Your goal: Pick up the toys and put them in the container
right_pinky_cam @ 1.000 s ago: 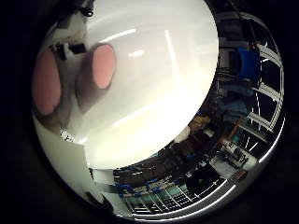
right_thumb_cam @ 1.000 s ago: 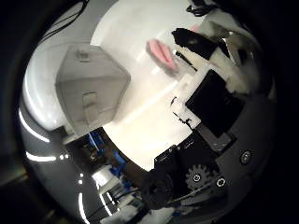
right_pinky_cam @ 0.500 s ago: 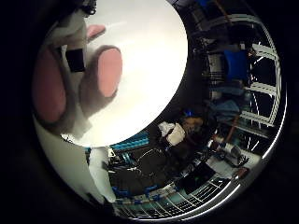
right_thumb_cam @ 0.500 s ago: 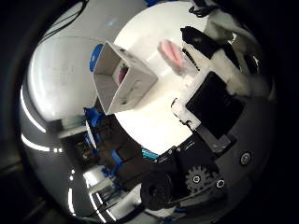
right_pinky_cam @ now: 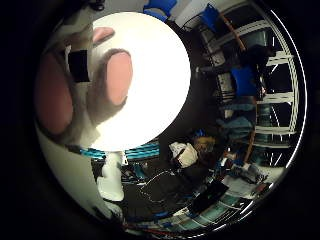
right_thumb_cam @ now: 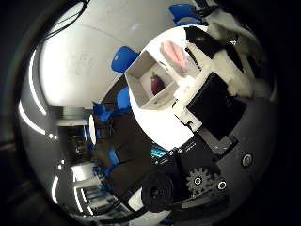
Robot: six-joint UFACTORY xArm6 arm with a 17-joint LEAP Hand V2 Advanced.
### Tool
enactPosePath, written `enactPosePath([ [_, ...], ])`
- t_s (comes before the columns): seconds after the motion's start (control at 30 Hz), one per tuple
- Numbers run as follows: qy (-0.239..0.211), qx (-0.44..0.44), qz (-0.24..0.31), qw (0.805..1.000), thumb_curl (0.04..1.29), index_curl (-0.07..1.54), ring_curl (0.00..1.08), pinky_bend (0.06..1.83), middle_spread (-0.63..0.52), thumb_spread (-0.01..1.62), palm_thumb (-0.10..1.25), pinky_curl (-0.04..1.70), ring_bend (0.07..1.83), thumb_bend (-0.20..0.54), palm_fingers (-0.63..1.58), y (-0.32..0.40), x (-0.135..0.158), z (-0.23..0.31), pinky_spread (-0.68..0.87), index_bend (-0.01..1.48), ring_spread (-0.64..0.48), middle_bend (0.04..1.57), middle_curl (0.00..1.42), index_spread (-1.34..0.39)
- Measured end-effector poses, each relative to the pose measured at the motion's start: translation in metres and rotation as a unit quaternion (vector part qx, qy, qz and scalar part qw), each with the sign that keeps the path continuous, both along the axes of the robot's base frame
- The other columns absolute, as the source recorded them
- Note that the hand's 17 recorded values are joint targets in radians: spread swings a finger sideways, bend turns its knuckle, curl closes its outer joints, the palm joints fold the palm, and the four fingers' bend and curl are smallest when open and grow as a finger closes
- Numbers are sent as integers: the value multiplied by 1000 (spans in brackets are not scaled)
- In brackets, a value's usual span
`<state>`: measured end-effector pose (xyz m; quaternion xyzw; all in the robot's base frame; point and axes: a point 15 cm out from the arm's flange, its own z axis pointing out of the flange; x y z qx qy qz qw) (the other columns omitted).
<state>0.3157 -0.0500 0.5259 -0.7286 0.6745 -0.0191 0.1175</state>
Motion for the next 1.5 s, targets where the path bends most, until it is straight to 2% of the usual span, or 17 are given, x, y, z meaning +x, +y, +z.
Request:
enactPosePath([
  [0.13, -13, 13, 12, 1000, 678, 911, 786, 1260, -199, 1147, 1030, 952, 1352, -10, 1072, 31, 7, 16, -222, 1026, -231, 1201, 933, -272],
  [0.37, -2, 28, 44, 999, 682, 917, 793, 1250, -201, 1147, 1029, 972, 1345, -10, 1075, 96, 27, 18, -228, 1019, -232, 1200, 943, -274],
  [0.67, 13, 35, 61, 997, 685, 927, 801, 1237, -203, 1148, 1028, 993, 1341, -10, 1074, 150, 75, -14, -235, 1010, -233, 1196, 953, -278],
  [0.8, 28, 28, 66, 997, 685, 931, 803, 1229, -203, 1148, 1028, 1005, 1339, -10, 1075, 164, 86, -31, -229, 1006, -234, 1193, 955, -279],
  [1.07, 13, 32, 65, 997, 681, 938, 806, 1218, -203, 1154, 1015, 1022, 1336, -11, 1077, 182, 125, -54, -227, 1000, -234, 1185, 956, -282],
  [1.23, 28, 30, 70, 997, 671, 944, 812, 1216, -205, 1171, 989, 1030, 1331, -13, 1069, 193, 135, -74, -227, 996, -238, 1180, 959, -285],
  [1.3, 23, 31, 70, 997, 649, 939, 801, 1189, -206, 1192, 946, 1007, 1324, -22, 1066, 195, 144, -78, -238, 961, -238, 1165, 953, -283],
  [1.33, 17, 32, 69, 997, 629, 915, 770, 1139, -204, 1191, 895, 964, 1312, -34, 1079, 197, 148, -79, -265, 877, -237, 1152, 927, -287],
  [1.37, 11, 33, 71, 997, 611, 886, 733, 1088, -210, 1193, 842, 917, 1286, -46, 1005, 198, 153, -80, -315, 759, -239, 1116, 890, -292],
  [1.4, 4, 34, 74, 997, 593, 866, 708, 1075, -223, 1193, 804, 879, 1274, -36, 882, 200, 156, -81, -386, 577, -249, 1069, 852, -304],
  [1.43, 6, 32, 79, 996, 569, 822, 680, 1068, -233, 1212, 762, 850, 1218, -33, 565, 203, 158, -85, -437, 430, -252, 922, 801, -333],
  [1.47, 16, 30, 85, 996, 545, 779, 652, 974, -216, 1235, 723, 847, 1114, -29, 232, 206, 157, -92, -365, 406, -213, 785, 745, -379],
  [1.5, 28, 27, 90, 995, 528, 729, 607, 895, -200, 1250, 708, 813, 1044, -24, 150, 207, 154, -98, -292, 397, -182, 720, 701, -408],
])
